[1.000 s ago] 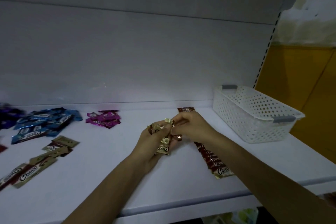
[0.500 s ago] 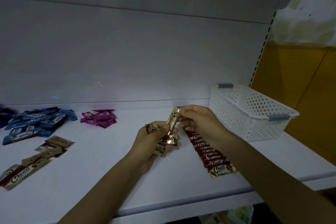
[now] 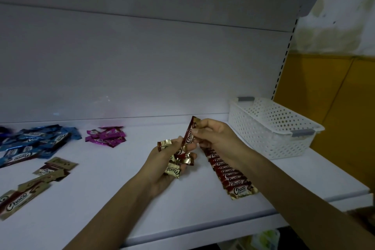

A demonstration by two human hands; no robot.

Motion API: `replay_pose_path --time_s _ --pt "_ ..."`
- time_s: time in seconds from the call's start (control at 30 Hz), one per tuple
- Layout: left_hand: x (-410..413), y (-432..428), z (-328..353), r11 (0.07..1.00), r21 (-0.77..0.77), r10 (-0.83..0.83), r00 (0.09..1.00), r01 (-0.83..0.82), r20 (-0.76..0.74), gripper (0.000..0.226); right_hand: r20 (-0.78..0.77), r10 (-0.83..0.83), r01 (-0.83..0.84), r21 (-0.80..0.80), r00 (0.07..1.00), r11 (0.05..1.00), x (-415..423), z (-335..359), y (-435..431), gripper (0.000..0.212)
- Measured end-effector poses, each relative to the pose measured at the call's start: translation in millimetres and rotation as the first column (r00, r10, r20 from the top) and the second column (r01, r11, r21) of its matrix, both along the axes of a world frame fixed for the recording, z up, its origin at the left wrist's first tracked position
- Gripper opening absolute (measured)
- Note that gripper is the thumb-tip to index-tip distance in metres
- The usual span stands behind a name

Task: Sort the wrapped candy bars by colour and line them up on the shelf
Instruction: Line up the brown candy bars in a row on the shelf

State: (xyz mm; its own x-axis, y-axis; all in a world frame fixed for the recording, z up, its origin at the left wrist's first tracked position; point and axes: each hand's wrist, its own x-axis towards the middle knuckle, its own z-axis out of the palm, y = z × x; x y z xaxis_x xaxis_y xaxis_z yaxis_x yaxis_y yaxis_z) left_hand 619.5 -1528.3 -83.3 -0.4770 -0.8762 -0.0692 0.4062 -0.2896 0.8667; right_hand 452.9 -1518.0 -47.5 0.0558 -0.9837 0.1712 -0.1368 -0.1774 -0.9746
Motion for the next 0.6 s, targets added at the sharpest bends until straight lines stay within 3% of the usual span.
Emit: replay_pose_path --time_s 0.1,0.27,0.3,0.37,0.47,0.53,0.6 --pt "-1 1 0 0.999 -0.035 0.001 1.000 0.000 0.023 0.043 -0.084 -0.034 0.028 -0.074 0.996 0.997 -7 5 6 0.025" --pt "0 1 -1 0.998 -0.067 0.018 0.999 -0.016 0.034 0.037 -0.307 -0.124 0.061 -0.208 0.944 0.976 -18 8 17 0.024" --pt "0 1 -2 0.997 -0.073 0.021 0.999 -0.018 0.042 0.036 -0.397 -0.150 0.052 -0.247 0.906 0.968 -21 8 18 0.032" --pt "-1 2 -2 0.996 -0.085 0.025 0.998 -0.019 0.064 0.037 -0.621 -0.252 -0.014 -0.390 0.743 0.921 -26 8 22 0.045" --pt "-2 4 -2 0.995 -0.096 0.020 0.998 -0.014 0.062 0.039 -0.762 -0.436 -0.200 -0.578 0.478 0.791 -24 10 25 0.021" --pt "-2 4 -2 0.996 -0.093 0.013 0.998 -0.007 0.059 0.039 -0.770 -0.493 -0.242 -0.610 0.406 0.754 -23 11 28 0.016" --pt "-2 4 -2 0.996 -0.086 0.014 0.998 -0.009 0.062 0.038 -0.752 -0.498 -0.173 -0.610 0.431 0.773 -25 8 32 0.016"
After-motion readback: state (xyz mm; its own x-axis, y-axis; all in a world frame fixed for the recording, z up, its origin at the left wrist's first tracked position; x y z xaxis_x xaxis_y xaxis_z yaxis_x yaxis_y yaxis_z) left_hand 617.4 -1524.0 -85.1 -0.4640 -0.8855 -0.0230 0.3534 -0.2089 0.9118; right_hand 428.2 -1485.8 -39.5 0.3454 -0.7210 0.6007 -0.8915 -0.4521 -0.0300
